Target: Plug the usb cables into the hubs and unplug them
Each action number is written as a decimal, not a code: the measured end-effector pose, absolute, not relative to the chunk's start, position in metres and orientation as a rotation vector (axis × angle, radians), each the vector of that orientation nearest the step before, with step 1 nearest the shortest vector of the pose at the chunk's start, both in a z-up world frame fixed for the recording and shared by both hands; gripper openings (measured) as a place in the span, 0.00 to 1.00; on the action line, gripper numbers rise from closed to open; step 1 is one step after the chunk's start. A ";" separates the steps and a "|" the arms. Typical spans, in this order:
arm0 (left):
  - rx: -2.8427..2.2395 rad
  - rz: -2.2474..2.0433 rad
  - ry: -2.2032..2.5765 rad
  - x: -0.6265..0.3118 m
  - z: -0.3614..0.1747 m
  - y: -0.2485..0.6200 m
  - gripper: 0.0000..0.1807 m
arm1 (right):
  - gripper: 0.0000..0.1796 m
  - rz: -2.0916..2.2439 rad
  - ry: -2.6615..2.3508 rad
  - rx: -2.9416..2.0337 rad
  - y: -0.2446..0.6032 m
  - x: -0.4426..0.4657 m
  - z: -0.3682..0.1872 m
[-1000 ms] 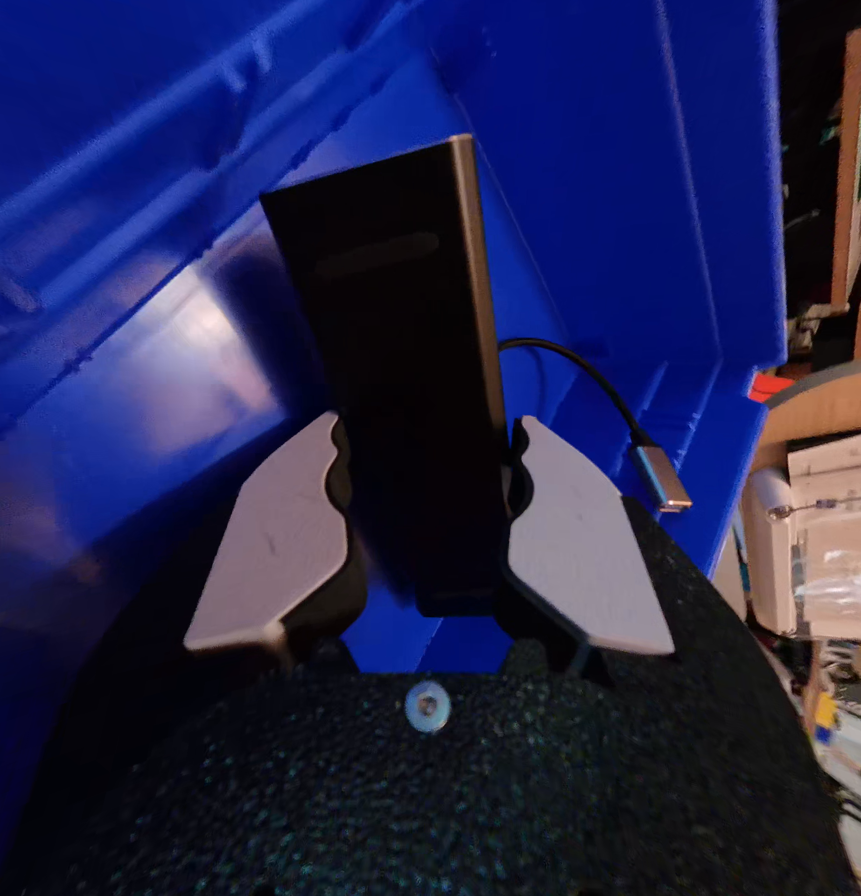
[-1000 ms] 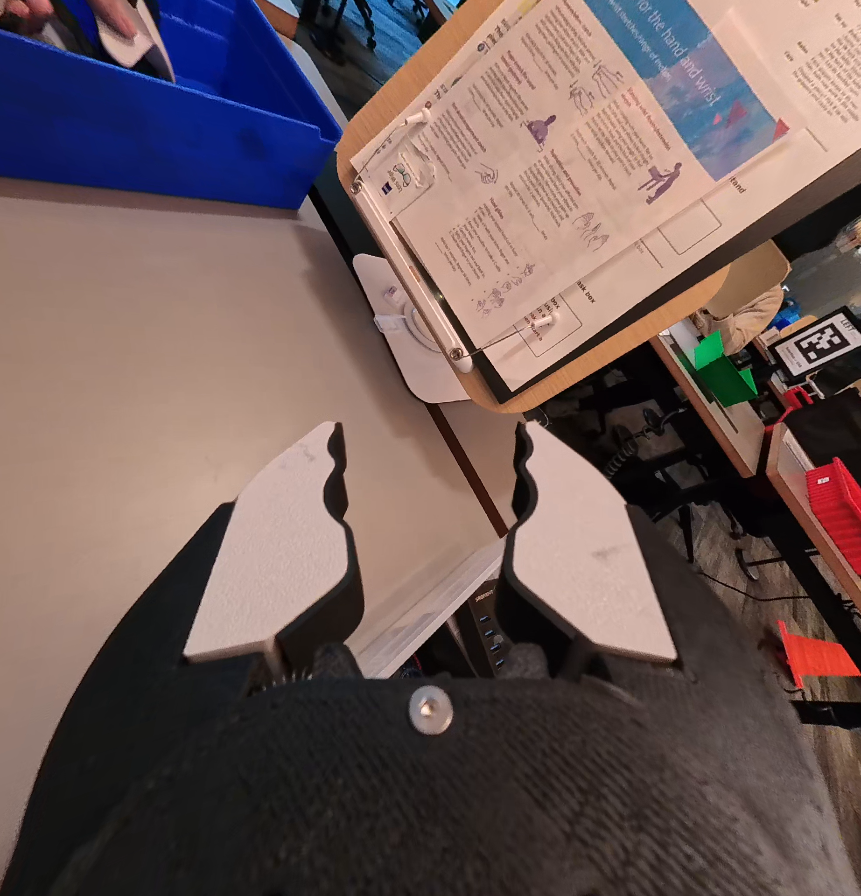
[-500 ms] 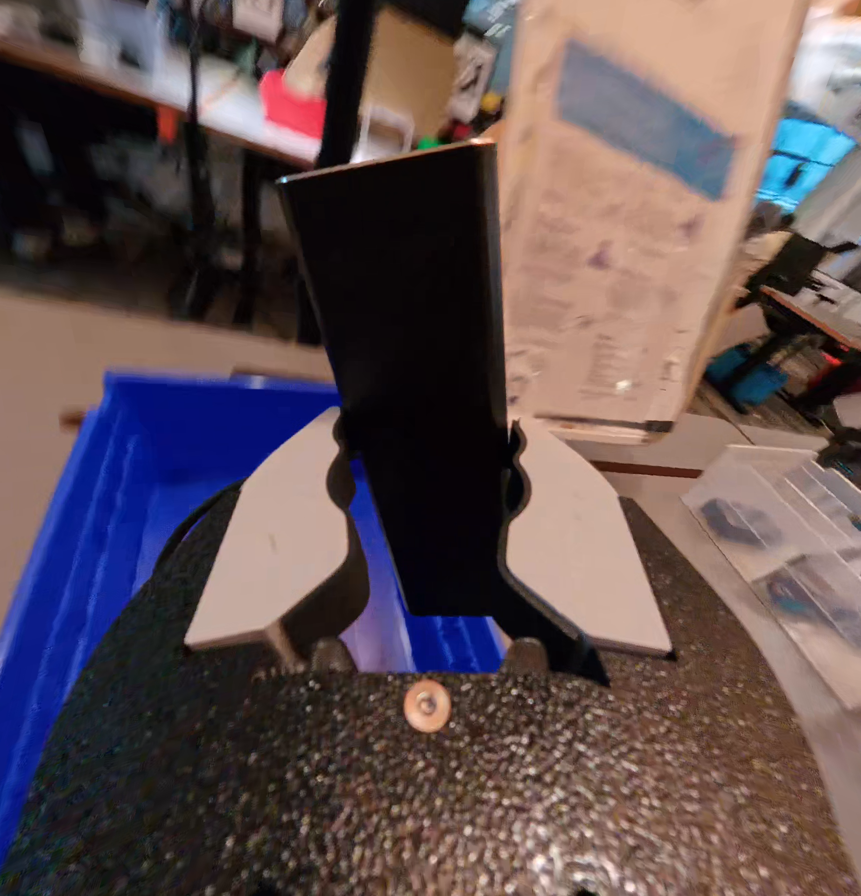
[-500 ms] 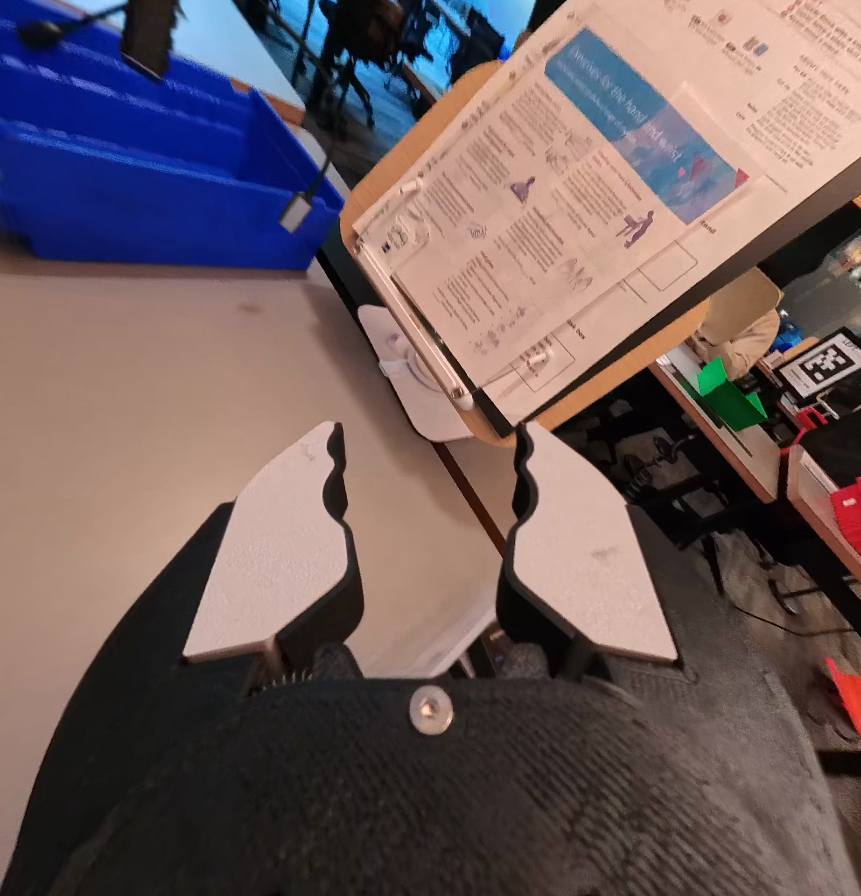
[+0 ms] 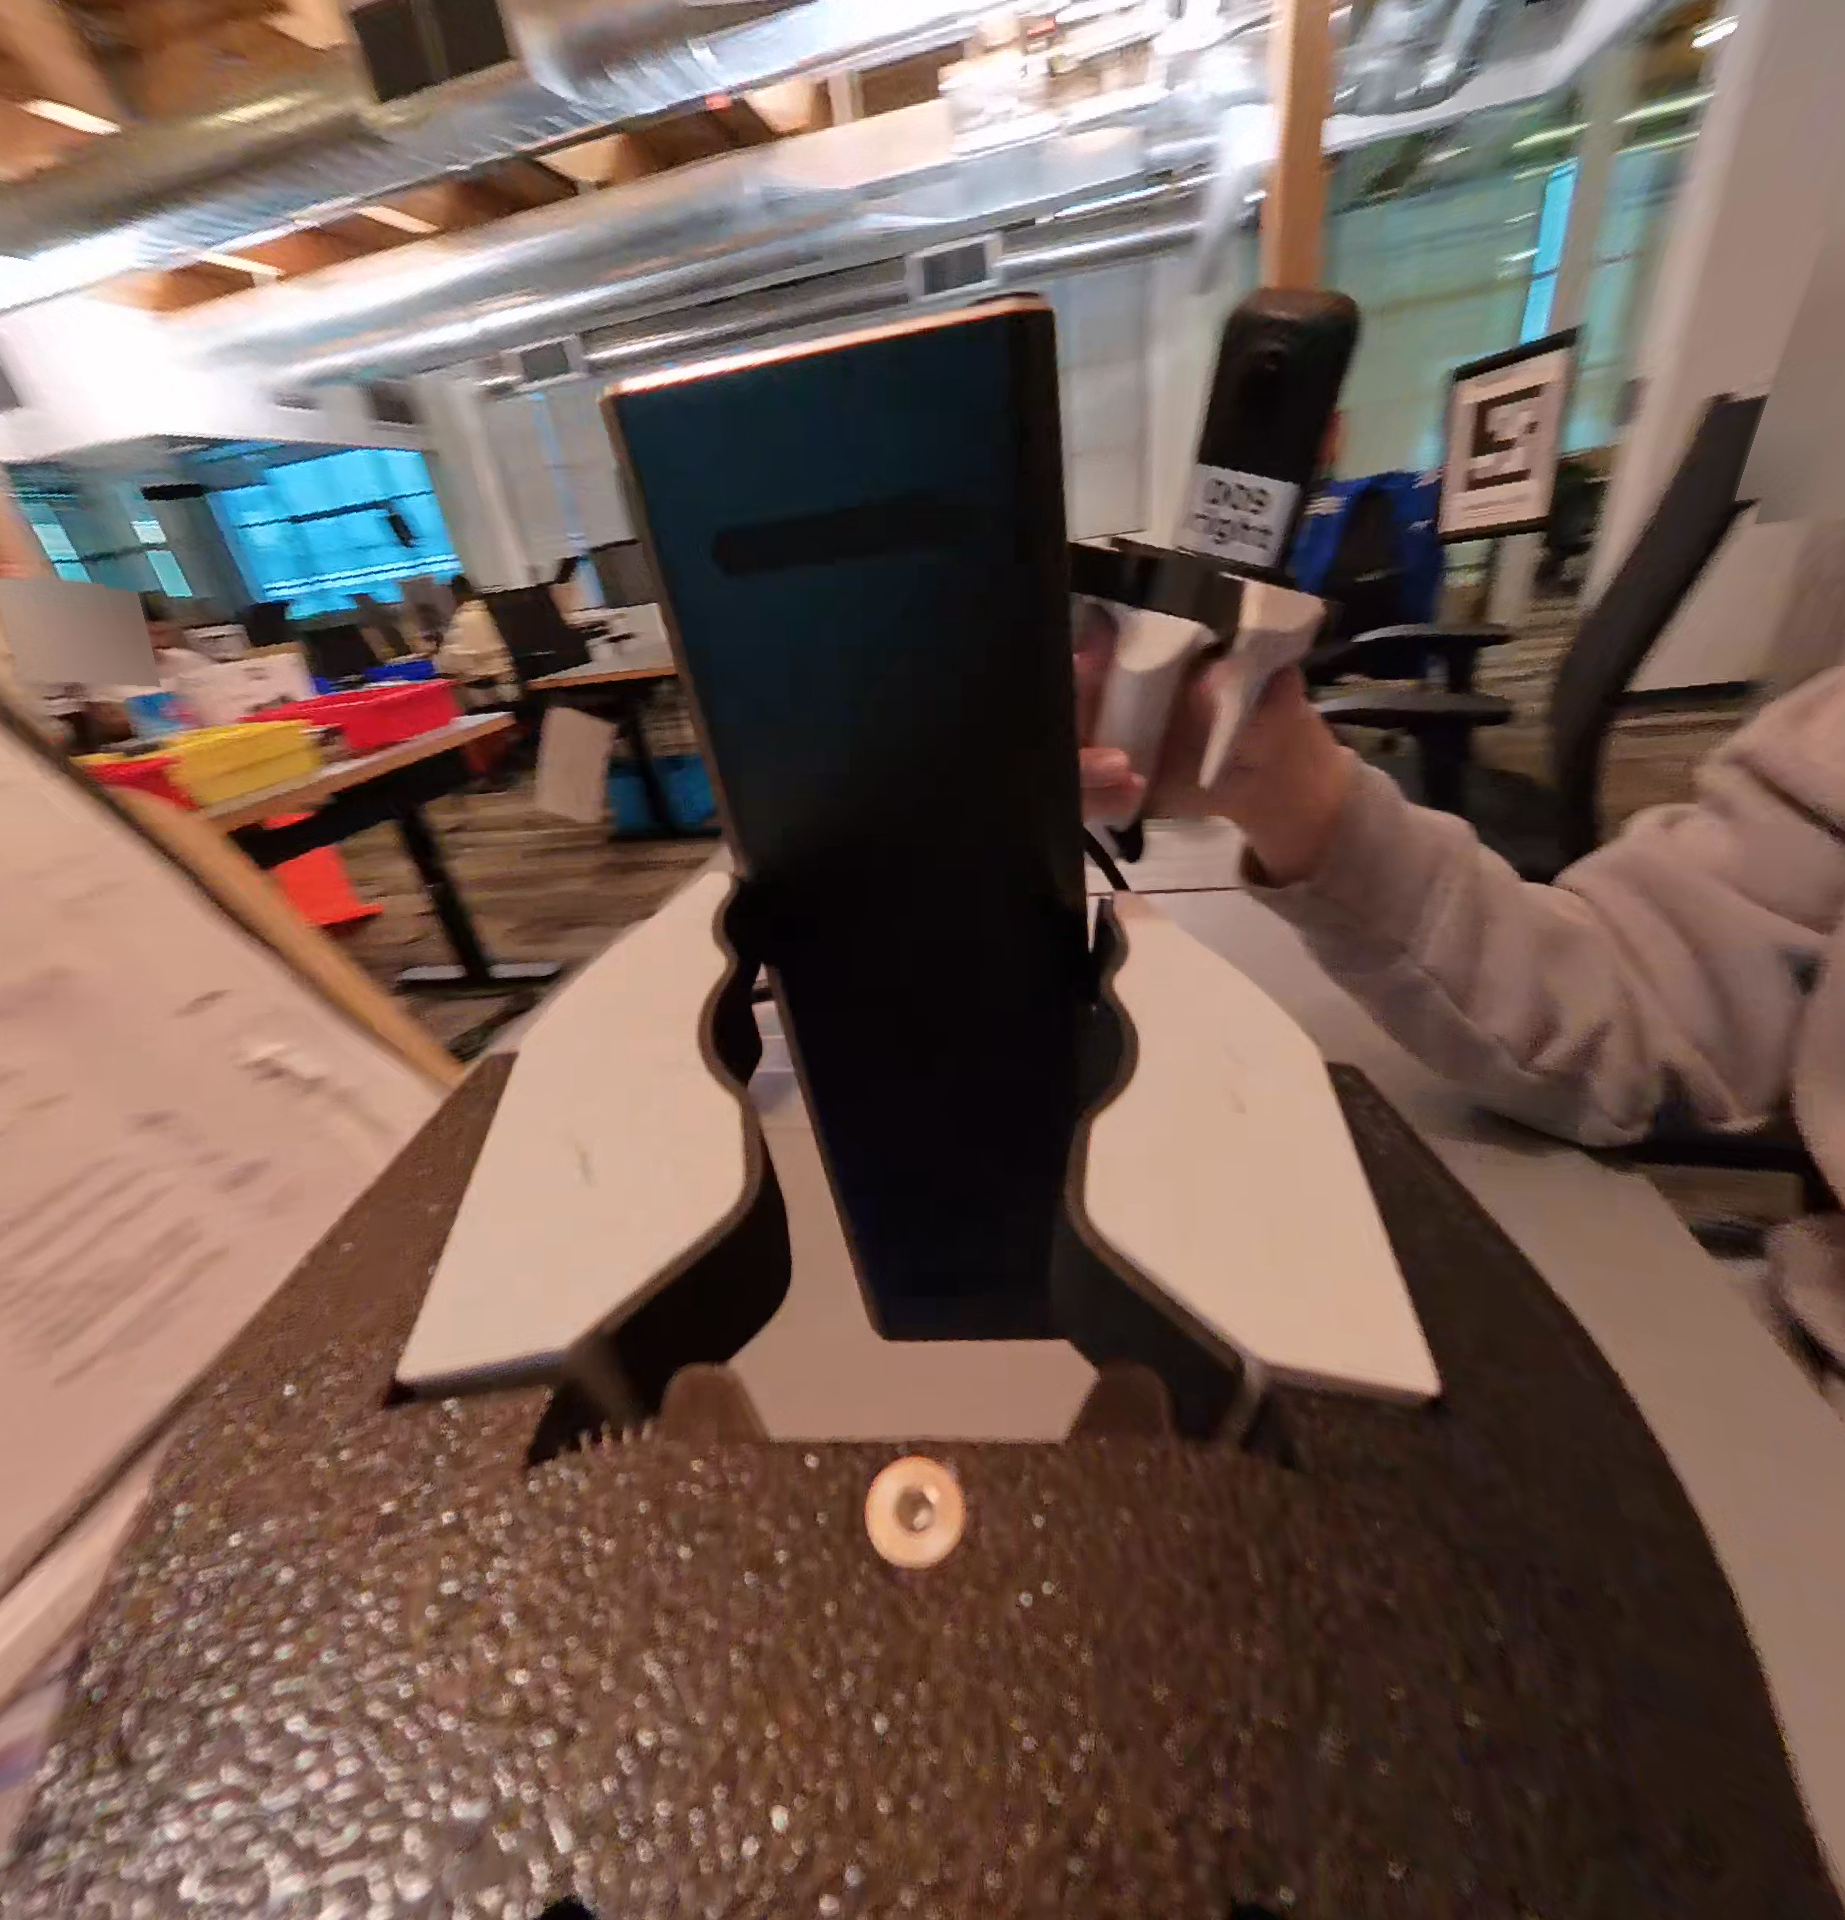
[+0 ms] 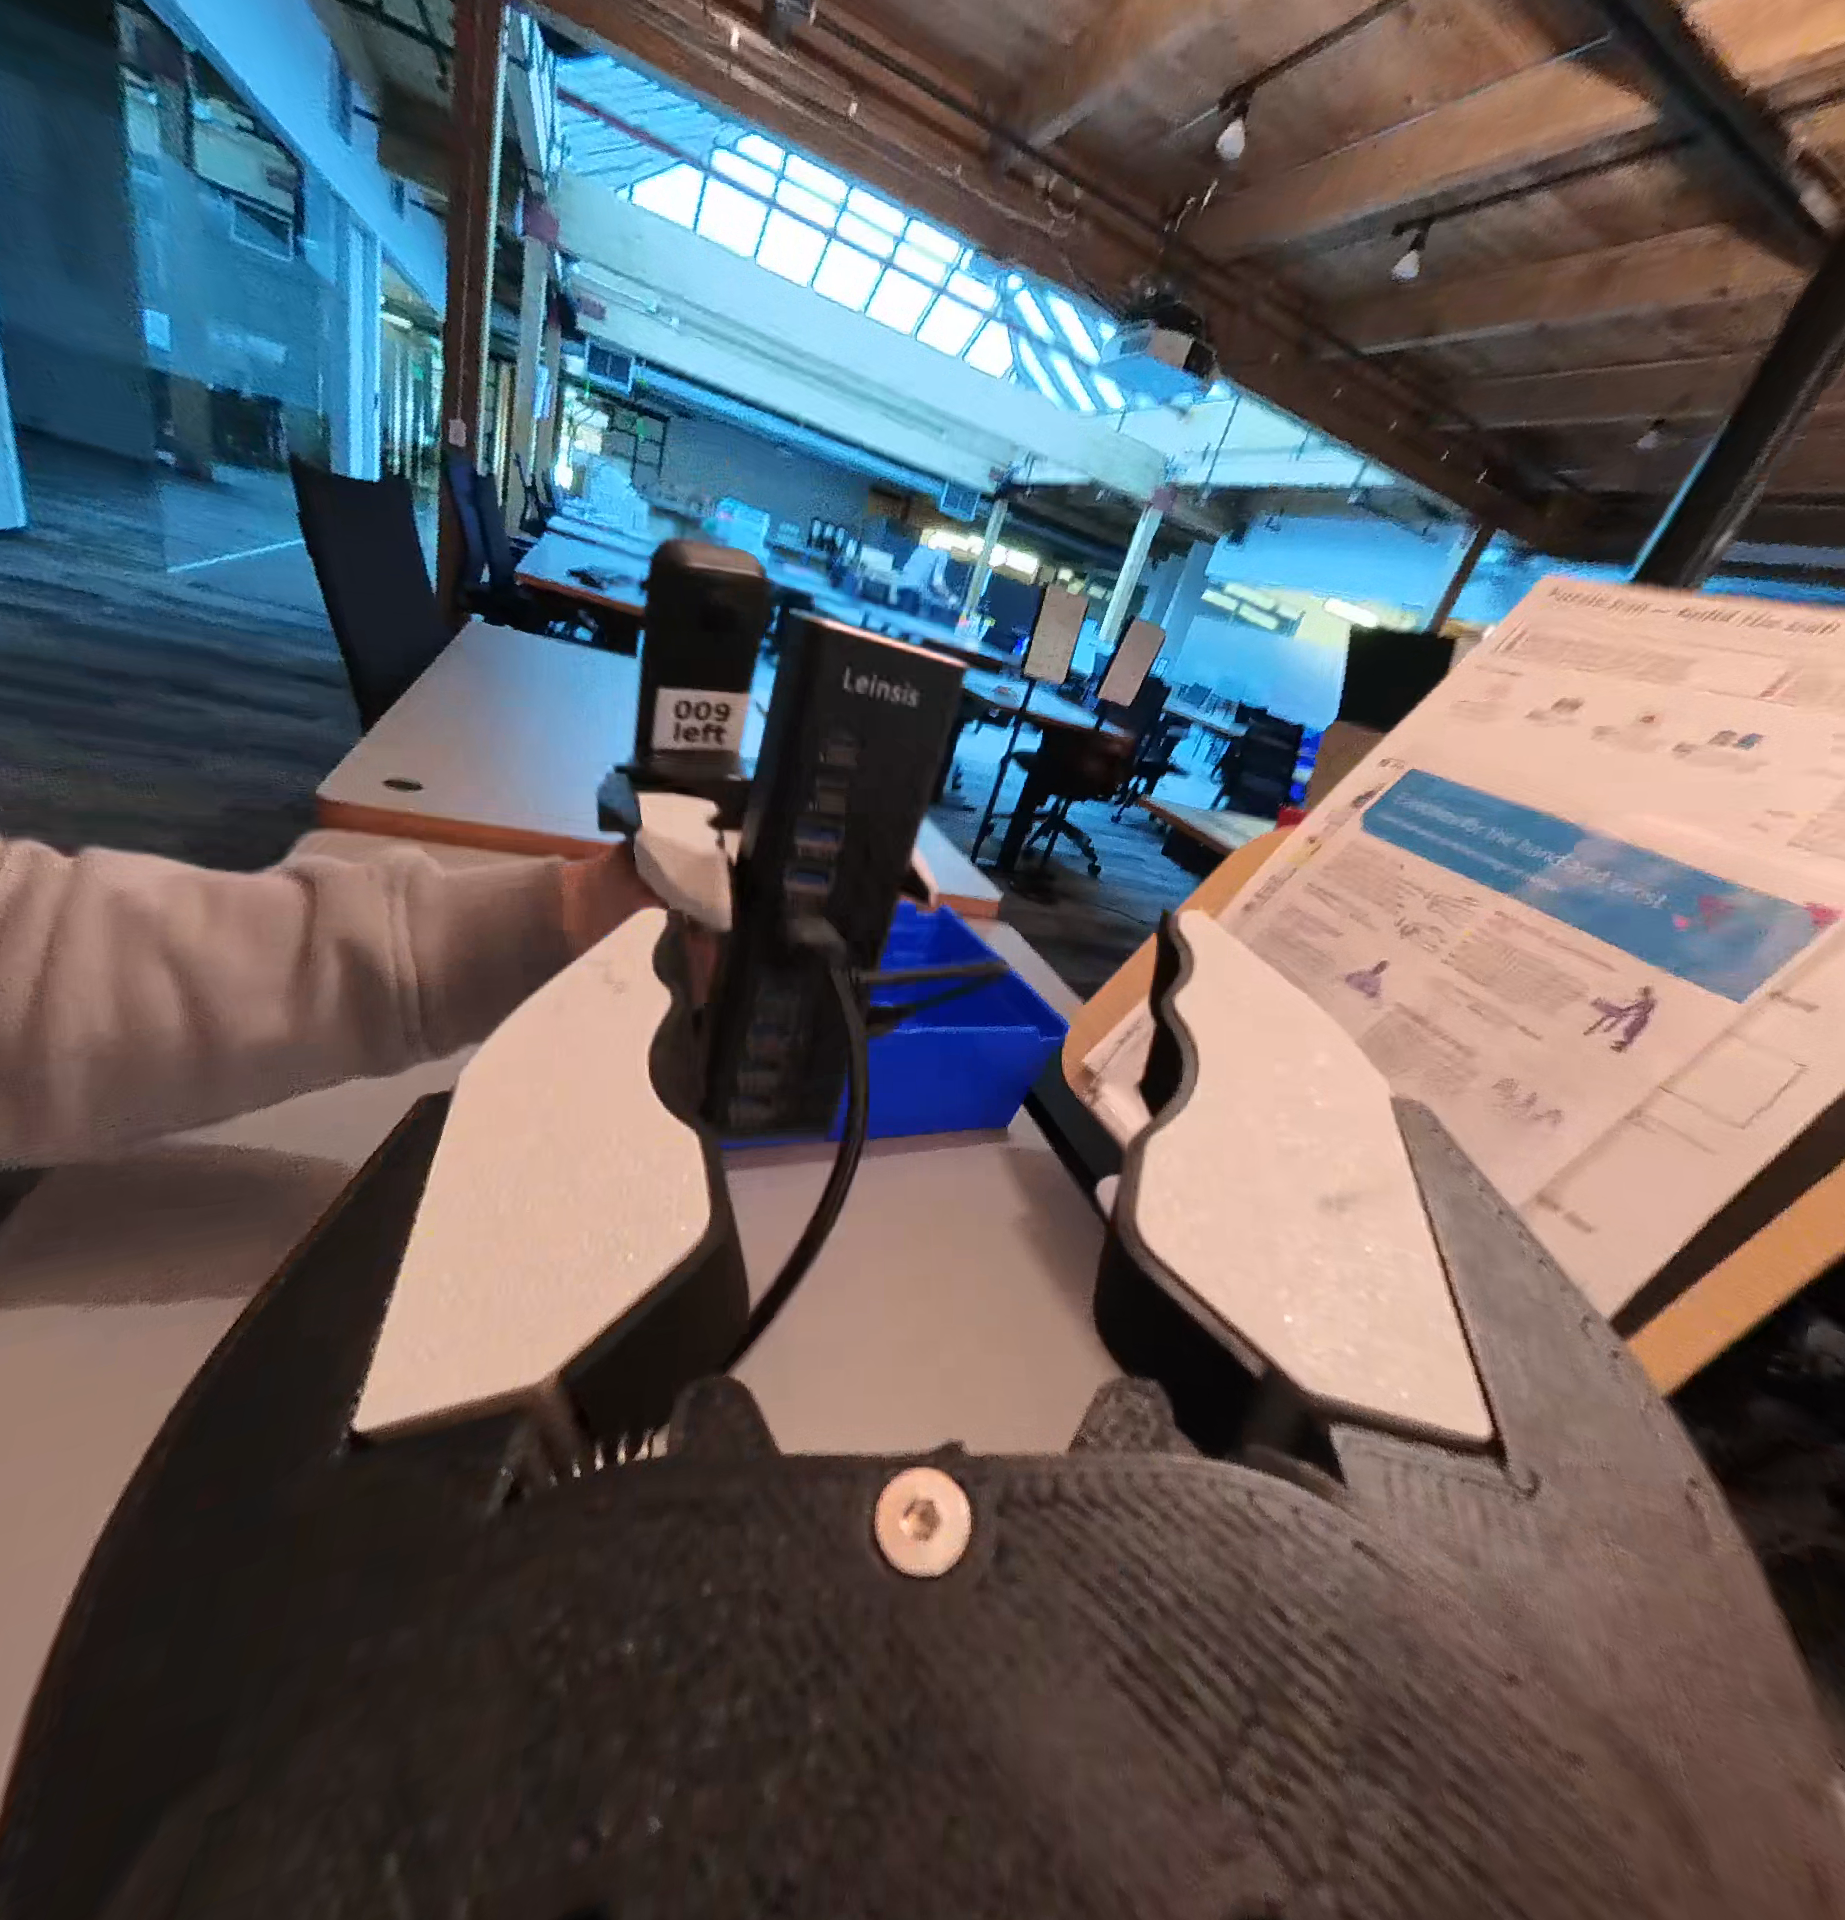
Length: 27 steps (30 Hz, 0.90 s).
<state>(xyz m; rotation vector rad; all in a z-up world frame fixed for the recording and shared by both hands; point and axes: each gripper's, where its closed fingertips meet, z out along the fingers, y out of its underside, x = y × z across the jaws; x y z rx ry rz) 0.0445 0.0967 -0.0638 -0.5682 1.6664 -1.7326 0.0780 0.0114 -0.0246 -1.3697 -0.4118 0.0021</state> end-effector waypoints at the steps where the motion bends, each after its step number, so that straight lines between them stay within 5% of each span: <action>1: -0.538 -1.773 1.690 0.048 -0.073 0.084 0.34 | 0.47 0.019 -0.408 -1.408 0.018 0.076 -0.032; 11: -0.372 -1.953 1.791 0.075 -0.128 0.029 0.34 | 0.35 -0.040 -0.480 -1.636 0.059 0.065 -0.086; 27: -0.546 -1.829 1.829 0.096 -0.142 0.042 0.33 | 0.33 0.209 -0.394 -1.632 0.071 0.080 -0.098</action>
